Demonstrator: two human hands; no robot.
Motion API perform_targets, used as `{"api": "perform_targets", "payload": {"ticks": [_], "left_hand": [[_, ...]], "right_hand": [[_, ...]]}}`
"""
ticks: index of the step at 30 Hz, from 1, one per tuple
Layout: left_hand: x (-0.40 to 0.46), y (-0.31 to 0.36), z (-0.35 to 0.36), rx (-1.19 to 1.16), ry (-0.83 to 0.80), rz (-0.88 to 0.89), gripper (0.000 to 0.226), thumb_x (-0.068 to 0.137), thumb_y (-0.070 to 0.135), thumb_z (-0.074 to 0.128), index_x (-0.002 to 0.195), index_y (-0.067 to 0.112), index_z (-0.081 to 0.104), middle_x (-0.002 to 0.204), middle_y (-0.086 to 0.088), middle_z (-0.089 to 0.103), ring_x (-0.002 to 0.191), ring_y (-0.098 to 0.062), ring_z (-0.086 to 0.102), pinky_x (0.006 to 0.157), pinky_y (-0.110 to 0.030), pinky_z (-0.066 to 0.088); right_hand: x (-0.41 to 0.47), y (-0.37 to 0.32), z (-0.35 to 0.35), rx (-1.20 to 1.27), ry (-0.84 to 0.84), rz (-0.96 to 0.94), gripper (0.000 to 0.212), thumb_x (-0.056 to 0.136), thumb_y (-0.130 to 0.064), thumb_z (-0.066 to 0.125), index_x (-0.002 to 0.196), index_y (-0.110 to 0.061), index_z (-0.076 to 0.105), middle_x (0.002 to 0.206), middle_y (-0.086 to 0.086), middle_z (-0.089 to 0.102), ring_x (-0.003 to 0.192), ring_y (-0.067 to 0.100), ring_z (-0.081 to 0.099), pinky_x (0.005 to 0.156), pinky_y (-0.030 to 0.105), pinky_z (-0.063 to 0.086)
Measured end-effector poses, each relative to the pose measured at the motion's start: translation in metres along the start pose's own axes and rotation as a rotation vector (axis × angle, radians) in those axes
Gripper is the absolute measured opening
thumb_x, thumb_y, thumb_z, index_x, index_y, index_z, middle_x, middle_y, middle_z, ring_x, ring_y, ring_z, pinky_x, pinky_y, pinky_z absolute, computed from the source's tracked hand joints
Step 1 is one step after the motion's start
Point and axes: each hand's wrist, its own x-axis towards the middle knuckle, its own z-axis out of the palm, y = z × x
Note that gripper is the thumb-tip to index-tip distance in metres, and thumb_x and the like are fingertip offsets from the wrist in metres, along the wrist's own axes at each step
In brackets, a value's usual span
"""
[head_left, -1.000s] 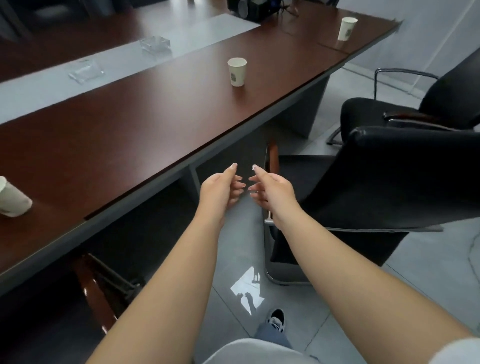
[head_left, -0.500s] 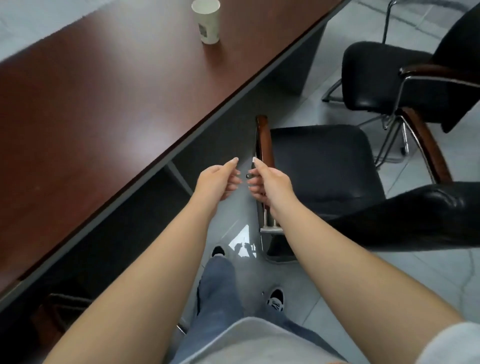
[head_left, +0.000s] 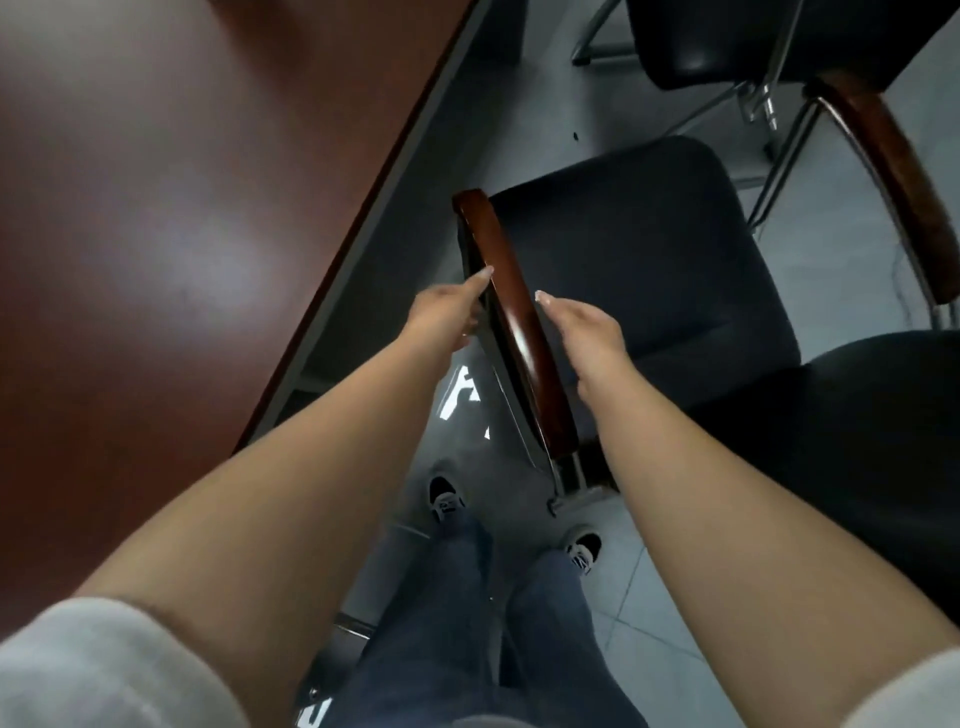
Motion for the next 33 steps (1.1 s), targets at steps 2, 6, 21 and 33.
{"api": "perform_targets", "payload": {"ticks": [2,6,21,33], "left_hand": [[0.016,-0.003,0.007,-0.001,-0.035,-0.038,0.035,0.083,0.048,0.062,0.070,0.018,0.050,0.074,0.002,0.052,0.067,-0.010,0.050,0.070,-0.023,0.047],[0.028,-0.010,0.027,-0.003,-0.129,-0.059,0.030,0.086,0.042,0.061,0.076,0.016,0.053,0.072,0.002,0.057,0.072,-0.012,0.057,0.073,-0.023,0.048],[-0.014,-0.076,0.023,-0.175,-0.100,-0.156,0.033,0.092,0.038,0.053,0.076,0.009,0.052,0.067,-0.005,0.055,0.067,-0.017,0.058,0.084,-0.038,0.055],[-0.106,-0.192,0.048,-0.412,0.189,-0.186,0.034,0.092,0.043,0.052,0.076,0.013,0.049,0.056,-0.002,0.040,0.051,-0.012,0.042,0.081,-0.036,0.053]], "right_hand": [[0.016,0.009,0.004,-0.078,-0.020,0.068,0.034,0.084,-0.041,0.065,0.101,-0.012,0.065,0.094,-0.003,0.065,0.082,0.007,0.058,0.064,0.015,0.044],[0.027,0.032,0.011,-0.183,-0.092,0.238,0.060,0.077,-0.063,0.060,0.107,-0.011,0.065,0.097,0.009,0.068,0.089,0.024,0.065,0.081,0.033,0.053],[-0.022,0.077,-0.001,-0.295,-0.173,0.326,0.075,0.077,-0.071,0.051,0.113,-0.006,0.059,0.104,0.011,0.064,0.096,0.026,0.061,0.092,0.035,0.048],[-0.091,0.157,-0.051,-0.529,-0.397,0.216,0.061,0.087,-0.056,0.052,0.113,-0.003,0.062,0.103,0.014,0.065,0.097,0.028,0.062,0.090,0.033,0.048]]}}
